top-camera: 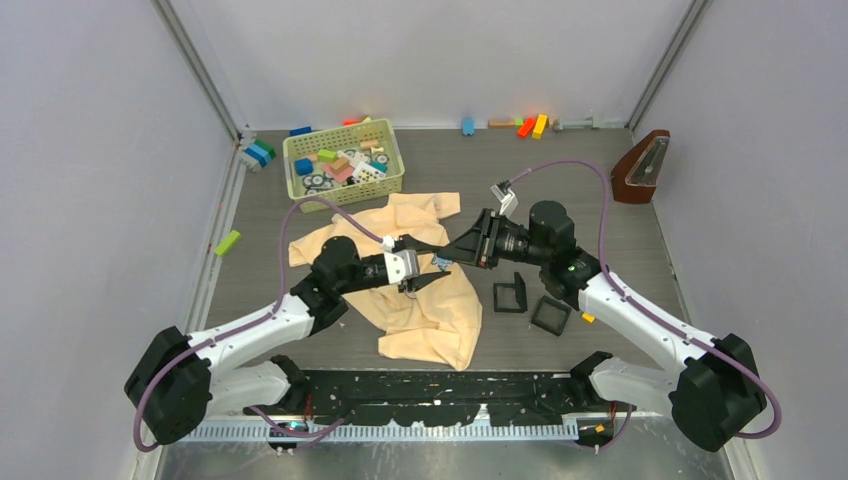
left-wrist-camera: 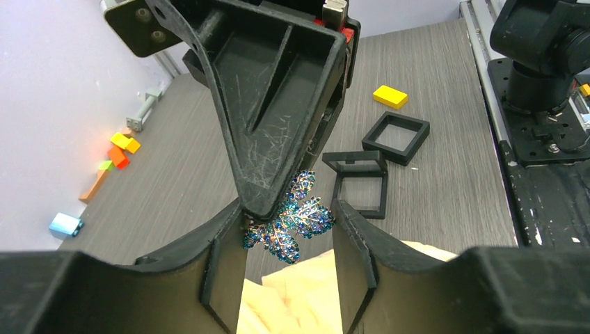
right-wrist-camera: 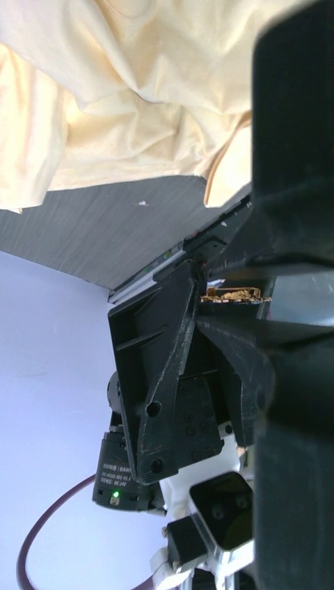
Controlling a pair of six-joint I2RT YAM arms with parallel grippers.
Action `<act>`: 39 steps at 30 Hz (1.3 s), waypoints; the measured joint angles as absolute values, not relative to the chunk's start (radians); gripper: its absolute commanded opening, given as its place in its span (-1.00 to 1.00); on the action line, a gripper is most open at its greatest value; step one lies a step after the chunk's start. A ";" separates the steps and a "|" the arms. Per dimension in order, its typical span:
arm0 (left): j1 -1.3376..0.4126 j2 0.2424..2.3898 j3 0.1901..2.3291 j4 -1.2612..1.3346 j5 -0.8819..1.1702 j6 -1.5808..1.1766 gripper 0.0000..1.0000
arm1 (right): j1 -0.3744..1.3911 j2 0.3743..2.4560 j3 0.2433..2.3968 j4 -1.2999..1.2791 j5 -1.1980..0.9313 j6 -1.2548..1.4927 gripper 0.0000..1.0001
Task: Remove the brooch from the garment
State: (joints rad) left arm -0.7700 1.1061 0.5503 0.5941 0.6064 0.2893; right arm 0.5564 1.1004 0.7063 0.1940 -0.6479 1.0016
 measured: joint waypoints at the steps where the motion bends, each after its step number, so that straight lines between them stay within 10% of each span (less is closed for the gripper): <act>1: -0.770 1.107 0.552 0.594 0.607 0.290 -0.29 | 0.558 1.100 0.706 0.191 -0.645 1.002 0.09; 3: -0.770 1.112 0.554 0.594 0.607 0.292 -0.30 | 0.558 1.100 0.706 0.180 -0.633 0.999 0.47; 7: -0.771 1.150 0.556 0.593 0.606 0.295 -0.34 | 0.557 1.070 0.709 0.089 -0.564 0.963 0.62; 20: -0.859 1.555 0.700 0.588 0.571 0.348 -0.35 | 0.526 0.750 0.862 -0.570 -0.095 0.704 0.62; 39: -0.955 1.938 0.924 0.655 0.561 0.309 -0.35 | 0.526 0.484 0.968 -0.848 0.217 0.625 0.53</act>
State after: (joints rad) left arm -0.9546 1.9381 0.9241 0.6552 0.5610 0.3092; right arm 0.5259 0.4843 0.9680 -0.8478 0.2173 0.6250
